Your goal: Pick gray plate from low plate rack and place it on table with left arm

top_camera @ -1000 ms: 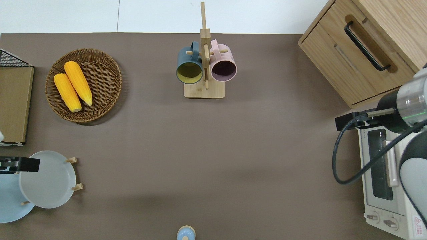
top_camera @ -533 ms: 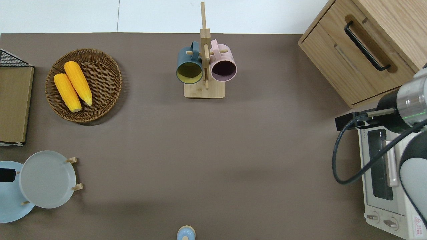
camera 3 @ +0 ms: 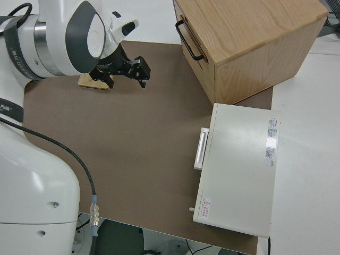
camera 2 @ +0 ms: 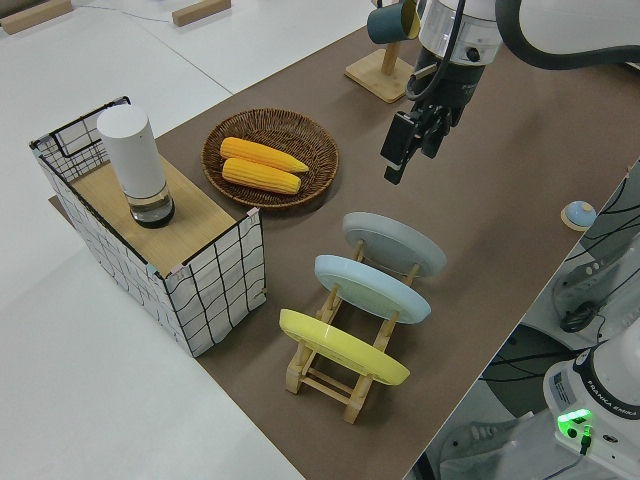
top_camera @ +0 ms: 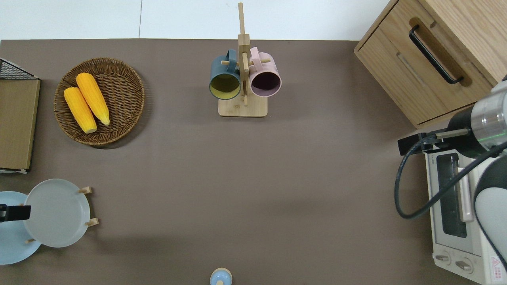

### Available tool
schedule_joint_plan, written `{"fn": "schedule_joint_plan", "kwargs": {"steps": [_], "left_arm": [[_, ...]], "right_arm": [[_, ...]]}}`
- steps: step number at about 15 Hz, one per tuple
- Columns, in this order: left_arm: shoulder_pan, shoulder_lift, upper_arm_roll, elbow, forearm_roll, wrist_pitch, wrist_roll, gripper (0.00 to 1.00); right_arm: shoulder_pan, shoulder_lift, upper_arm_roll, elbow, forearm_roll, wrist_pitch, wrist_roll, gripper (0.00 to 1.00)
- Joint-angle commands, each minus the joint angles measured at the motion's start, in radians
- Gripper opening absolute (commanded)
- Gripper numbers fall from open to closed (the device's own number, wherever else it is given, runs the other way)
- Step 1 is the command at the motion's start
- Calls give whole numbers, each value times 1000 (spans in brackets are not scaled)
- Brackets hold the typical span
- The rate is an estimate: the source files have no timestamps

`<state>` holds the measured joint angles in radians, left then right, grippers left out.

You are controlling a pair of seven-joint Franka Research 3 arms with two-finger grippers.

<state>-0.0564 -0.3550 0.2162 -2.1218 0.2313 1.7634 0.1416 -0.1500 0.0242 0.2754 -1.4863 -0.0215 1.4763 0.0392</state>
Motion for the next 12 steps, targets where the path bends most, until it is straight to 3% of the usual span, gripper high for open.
{"fn": "schedule_joint_plan", "kwargs": {"steps": [1,12], "left_arm": [[3,-44,14,-111,19,100,6,998],[49,-48,46,-299,19,349,6,998]], "right_arm": [[-19,-3,18,9,-2,-14,13,983],[-19,-1,18,9,-2,-14,13,983]]}}
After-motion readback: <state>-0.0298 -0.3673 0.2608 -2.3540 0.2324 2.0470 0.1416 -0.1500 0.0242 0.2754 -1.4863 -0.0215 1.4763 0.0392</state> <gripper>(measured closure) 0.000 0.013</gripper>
